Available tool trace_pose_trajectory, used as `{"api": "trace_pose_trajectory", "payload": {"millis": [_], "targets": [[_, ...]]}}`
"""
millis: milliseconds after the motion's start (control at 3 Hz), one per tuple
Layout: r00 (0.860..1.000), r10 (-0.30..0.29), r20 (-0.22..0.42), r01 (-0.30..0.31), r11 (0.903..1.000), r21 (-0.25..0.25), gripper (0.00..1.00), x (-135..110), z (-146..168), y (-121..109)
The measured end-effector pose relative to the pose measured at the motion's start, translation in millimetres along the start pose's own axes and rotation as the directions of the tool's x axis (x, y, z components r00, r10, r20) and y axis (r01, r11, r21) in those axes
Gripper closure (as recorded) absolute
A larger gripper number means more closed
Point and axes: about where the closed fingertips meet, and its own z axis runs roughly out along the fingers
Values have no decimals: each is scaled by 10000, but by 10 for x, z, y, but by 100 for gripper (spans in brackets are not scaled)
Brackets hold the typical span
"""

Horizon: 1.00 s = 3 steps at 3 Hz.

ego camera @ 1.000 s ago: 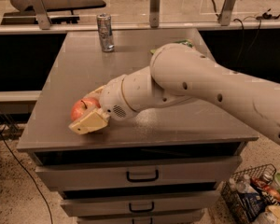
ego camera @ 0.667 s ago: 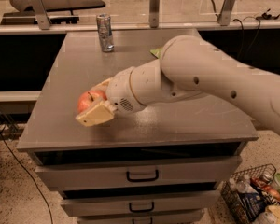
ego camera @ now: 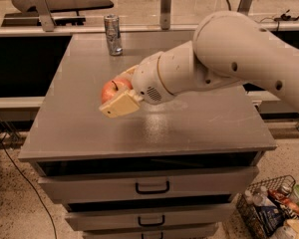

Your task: Move apple near redbull can

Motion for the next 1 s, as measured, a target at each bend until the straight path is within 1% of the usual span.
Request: {"api": "trace_pose_trajectory", "payload": {"millis": [333,667,1000], "targets": [[9994,-62,330,53,9996,260,100,39,38,-197],[9975,-322,625,276,9969,733,100,144,59,-678],[9946,-529,888,411,9906,1302,100,232,52,-1333]]}}
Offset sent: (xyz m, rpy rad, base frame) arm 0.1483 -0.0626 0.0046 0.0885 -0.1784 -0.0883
